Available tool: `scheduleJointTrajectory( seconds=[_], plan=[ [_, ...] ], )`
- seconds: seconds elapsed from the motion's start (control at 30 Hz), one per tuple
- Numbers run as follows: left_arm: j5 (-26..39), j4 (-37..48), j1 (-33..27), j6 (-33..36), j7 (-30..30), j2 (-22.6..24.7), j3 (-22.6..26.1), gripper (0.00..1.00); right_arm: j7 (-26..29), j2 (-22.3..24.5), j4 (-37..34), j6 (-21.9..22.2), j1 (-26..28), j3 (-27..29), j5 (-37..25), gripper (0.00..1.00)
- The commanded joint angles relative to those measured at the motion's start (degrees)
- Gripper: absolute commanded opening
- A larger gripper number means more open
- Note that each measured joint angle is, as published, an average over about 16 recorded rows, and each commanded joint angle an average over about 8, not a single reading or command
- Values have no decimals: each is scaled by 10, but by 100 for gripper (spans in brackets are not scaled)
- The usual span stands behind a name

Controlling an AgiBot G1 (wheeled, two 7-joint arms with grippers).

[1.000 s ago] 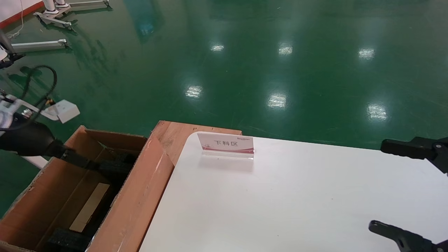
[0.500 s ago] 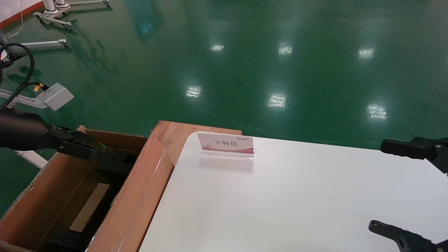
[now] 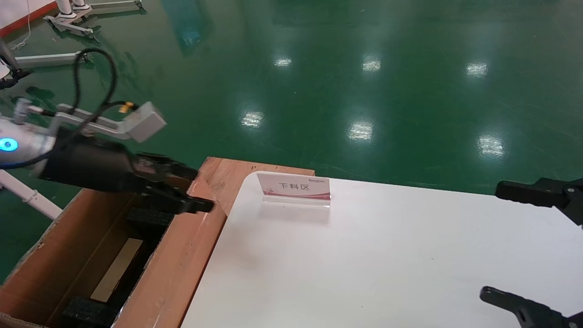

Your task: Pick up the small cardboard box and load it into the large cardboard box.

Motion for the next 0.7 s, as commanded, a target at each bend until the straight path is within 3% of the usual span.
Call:
scheduleJointTrajectory(
  seconds=[0.03,0.7],
  plan=[
    [-2,-11,27,3,8,5,-37,100,0,0,0,0,0,0,0,100],
    [-23,-119,300,35,84,55,-408,100,0,0,0,0,0,-1,0,100]
  ],
)
